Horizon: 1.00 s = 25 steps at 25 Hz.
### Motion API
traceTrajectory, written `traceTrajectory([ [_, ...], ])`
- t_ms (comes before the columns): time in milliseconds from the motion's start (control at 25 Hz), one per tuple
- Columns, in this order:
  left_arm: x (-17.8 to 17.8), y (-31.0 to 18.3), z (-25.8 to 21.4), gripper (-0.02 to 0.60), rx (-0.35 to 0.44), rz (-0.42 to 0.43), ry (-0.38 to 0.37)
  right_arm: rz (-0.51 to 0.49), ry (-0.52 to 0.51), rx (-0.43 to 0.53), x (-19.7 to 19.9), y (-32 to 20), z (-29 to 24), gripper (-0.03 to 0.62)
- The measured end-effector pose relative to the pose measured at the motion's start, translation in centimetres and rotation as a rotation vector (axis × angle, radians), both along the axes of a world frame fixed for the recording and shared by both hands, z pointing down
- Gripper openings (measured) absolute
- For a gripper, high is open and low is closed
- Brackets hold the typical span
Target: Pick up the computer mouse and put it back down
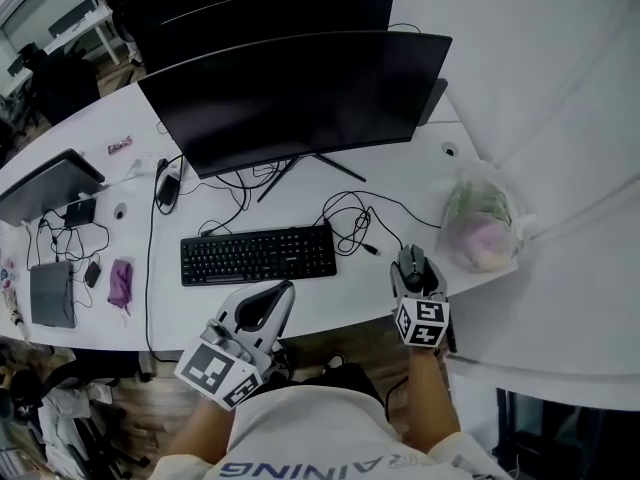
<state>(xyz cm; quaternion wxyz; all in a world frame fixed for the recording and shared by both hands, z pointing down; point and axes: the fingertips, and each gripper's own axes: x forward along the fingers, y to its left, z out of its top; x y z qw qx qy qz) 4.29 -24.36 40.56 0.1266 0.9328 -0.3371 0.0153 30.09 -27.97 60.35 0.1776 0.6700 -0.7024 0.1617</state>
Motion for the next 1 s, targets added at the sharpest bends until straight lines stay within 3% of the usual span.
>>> traceTrajectory([
  [1000,-2.2,0.1,-4.6,0.005,0.144,0.007,0.053,-0.078,0.072,0.451,-4.4,2.9,-22.5,0.314],
])
